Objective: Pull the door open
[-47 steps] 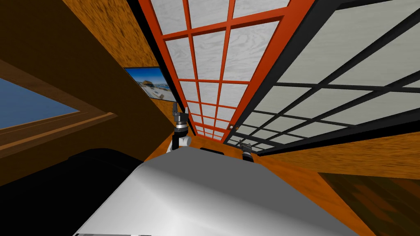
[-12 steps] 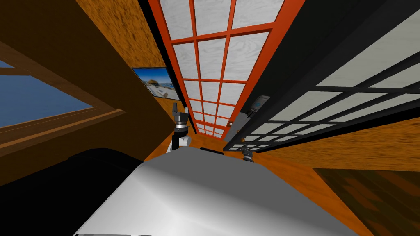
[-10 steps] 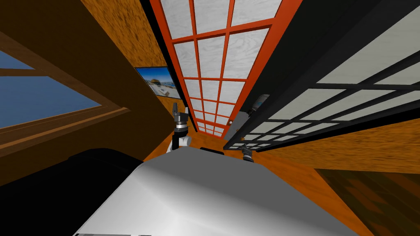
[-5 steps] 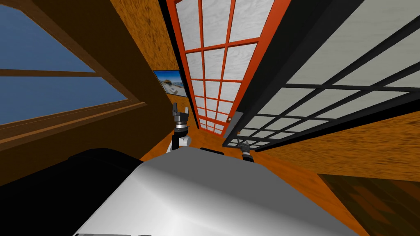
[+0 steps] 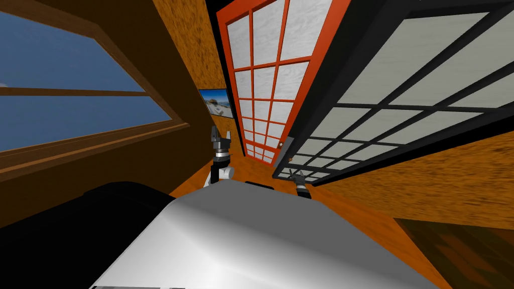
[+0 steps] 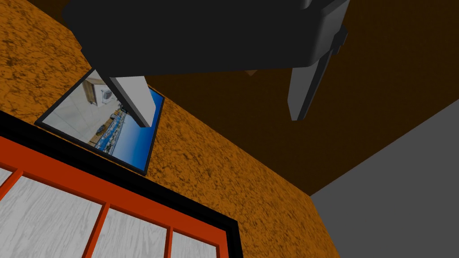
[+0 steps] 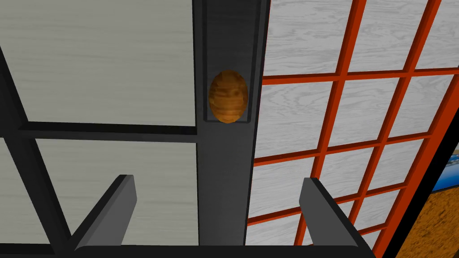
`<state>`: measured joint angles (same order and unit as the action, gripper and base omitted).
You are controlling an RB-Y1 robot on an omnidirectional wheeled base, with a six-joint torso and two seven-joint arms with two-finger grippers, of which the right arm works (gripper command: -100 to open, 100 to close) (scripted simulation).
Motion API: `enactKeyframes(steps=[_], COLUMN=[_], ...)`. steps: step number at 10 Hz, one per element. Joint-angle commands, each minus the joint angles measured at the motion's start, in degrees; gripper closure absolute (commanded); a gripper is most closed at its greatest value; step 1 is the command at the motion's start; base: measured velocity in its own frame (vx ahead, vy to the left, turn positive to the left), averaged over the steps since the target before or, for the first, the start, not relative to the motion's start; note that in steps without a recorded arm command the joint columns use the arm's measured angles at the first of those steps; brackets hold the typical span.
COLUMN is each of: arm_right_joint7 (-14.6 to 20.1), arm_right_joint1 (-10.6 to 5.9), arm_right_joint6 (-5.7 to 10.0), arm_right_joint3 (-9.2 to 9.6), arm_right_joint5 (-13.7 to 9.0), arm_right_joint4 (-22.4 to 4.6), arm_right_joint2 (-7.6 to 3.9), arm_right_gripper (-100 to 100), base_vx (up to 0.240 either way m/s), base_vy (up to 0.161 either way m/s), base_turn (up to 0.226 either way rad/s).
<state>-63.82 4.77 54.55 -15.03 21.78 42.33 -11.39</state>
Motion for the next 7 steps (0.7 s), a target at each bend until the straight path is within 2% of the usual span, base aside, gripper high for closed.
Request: enactKeyframes(steps=[1,6,7], arm_right_joint7=[-0.1,0.0,-0.1], arm_right_joint1=[-0.34,-0.36,-0.46], arm_right_joint6=[0.26,0.9,1.04], arm_right_joint3=[-0.54,-2.62,-2.41], arm_right_joint5=[-0.4,-1.8,-1.6], arm_right_joint4=[-0.7,-1.9,-2.1], arm_right_joint2=[-0.19,-1.11,-1.04], arm_right_gripper=[-100,-100,-100], base_vx=[0.192,0.203,0.09], base_vy=[0.021,0.017,0.008], base_turn=[0.113,0.101,0.003])
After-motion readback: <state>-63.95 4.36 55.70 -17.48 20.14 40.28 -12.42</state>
